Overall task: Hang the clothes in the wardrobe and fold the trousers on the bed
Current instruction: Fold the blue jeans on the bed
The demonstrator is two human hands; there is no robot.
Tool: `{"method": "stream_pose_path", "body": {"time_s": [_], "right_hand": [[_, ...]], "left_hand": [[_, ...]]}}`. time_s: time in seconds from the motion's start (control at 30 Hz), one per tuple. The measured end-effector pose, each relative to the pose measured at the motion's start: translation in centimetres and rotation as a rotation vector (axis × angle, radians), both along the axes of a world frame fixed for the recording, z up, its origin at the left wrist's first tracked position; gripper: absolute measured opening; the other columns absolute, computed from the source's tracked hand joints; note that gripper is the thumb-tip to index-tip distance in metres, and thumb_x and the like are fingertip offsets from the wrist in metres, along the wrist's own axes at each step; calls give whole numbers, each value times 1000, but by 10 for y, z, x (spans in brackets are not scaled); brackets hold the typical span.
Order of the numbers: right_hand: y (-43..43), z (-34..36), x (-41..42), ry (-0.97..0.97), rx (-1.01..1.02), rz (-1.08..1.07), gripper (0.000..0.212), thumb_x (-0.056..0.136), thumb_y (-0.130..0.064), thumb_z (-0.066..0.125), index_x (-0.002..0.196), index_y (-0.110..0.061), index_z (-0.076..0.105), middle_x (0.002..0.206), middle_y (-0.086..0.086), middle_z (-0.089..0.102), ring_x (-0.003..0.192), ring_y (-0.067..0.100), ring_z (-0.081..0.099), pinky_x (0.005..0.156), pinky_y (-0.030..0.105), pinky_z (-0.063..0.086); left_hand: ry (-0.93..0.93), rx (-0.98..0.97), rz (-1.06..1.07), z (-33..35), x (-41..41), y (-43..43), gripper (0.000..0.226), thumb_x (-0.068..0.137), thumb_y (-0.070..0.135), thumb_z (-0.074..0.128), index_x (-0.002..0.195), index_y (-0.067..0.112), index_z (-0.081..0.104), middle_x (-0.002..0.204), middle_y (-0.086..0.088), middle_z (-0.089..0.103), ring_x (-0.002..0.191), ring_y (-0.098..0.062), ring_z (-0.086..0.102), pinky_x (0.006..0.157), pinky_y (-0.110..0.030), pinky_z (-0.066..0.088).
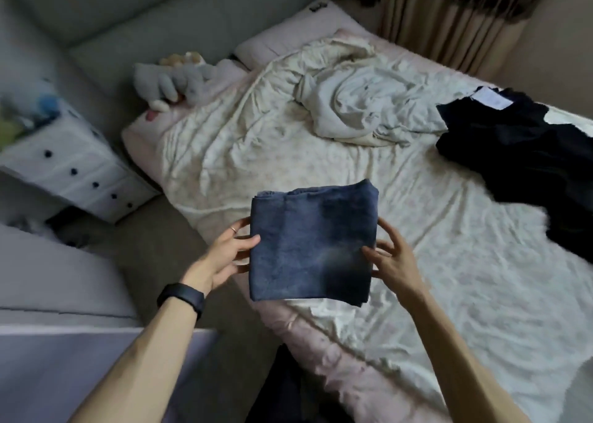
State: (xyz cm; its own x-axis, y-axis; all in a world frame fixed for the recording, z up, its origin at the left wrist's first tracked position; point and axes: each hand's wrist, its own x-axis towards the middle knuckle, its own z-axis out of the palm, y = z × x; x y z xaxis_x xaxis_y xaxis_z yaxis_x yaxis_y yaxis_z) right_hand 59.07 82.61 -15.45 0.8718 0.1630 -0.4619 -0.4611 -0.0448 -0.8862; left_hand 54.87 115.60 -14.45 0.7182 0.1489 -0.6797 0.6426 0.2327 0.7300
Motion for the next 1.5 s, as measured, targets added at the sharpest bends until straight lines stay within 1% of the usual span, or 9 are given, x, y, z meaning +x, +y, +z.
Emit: {"method": "stream_pose_path", "body": {"time_s": [0.17, 0.3, 0.47, 0.6, 0.73, 0.9, 1.17, 1.37, 1.5], "right_hand": [[41, 30, -4, -192, -7, 310, 69, 93, 0, 67, 138, -48, 49, 117, 8, 68, 93, 22, 74, 76, 51, 62], [93, 53, -23, -304, 38, 476, 72, 90, 0, 69, 132, -56, 52, 116, 5, 70, 97, 27, 73, 82, 55, 60], [168, 104, -66, -477, 223, 677, 70, 91, -4, 72, 134, -55, 53, 116, -5, 73, 104, 20, 72, 73, 33, 61], [239, 151, -116, -543, 385, 843, 69, 90, -4, 73, 139, -47, 52, 112, 7, 73, 105, 28, 69, 86, 60, 56], [303, 196, -188, -607, 529, 976, 70, 89, -7, 75, 141, -48, 50, 121, 6, 71, 116, 25, 66, 100, 58, 51], [364, 244, -284, -689, 673, 1125, 70, 91, -19, 74, 140, -58, 44, 120, -11, 71, 110, 7, 67, 88, 53, 59], [454, 347, -415, -669, 960, 1253, 71, 92, -11, 72, 139, -56, 45, 116, -5, 73, 105, 21, 70, 88, 56, 58], [508, 425, -514, -674, 1081, 1373, 73, 87, -5, 74, 123, -65, 52, 98, -5, 73, 90, 16, 71, 83, 57, 59], [541, 447, -581, -663, 1046, 1542, 63, 86, -11, 76, 132, -48, 54, 81, -6, 72, 87, 16, 72, 83, 54, 60]], "left_hand": [[-112, 101, 309, 41, -107, 7, 42, 92, 12, 69, 126, 36, 62, 115, -2, 73, 96, -22, 71, 69, -39, 57], [-223, 199, 504, 81, -183, 11, 37, 92, 12, 70, 109, 45, 68, 109, 5, 75, 94, -17, 73, 71, -40, 59], [-358, 352, 725, 146, -280, 32, 42, 89, 9, 72, 104, 48, 71, 105, 8, 75, 98, -16, 73, 68, -33, 60], [-433, 522, 953, 198, -364, 42, 44, 90, 9, 72, 102, 52, 70, 104, 12, 74, 95, -11, 73, 66, -25, 58], [-484, 707, 1195, 243, -448, 45, 38, 92, 3, 66, 114, 34, 64, 104, 8, 75, 91, -7, 72, 64, -24, 57], [-453, 942, 1420, 304, -543, 28, 39, 92, 3, 67, 115, 35, 62, 98, 12, 76, 89, -6, 72, 69, -26, 60], [-335, 1295, 1484, 433, -652, 7, 35, 94, 9, 68, 116, 36, 65, 90, 15, 75, 89, -4, 72, 63, -24, 58], [-203, 1399, 1628, 492, -722, -4, 34, 98, 14, 64, 125, 35, 60, 89, 12, 76, 81, -1, 71, 57, -21, 57], [-62, 1396, 1772, 506, -770, -5, 29, 99, 17, 62, 124, 32, 59, 89, 10, 76, 77, -4, 71, 56, -24, 56]]}}
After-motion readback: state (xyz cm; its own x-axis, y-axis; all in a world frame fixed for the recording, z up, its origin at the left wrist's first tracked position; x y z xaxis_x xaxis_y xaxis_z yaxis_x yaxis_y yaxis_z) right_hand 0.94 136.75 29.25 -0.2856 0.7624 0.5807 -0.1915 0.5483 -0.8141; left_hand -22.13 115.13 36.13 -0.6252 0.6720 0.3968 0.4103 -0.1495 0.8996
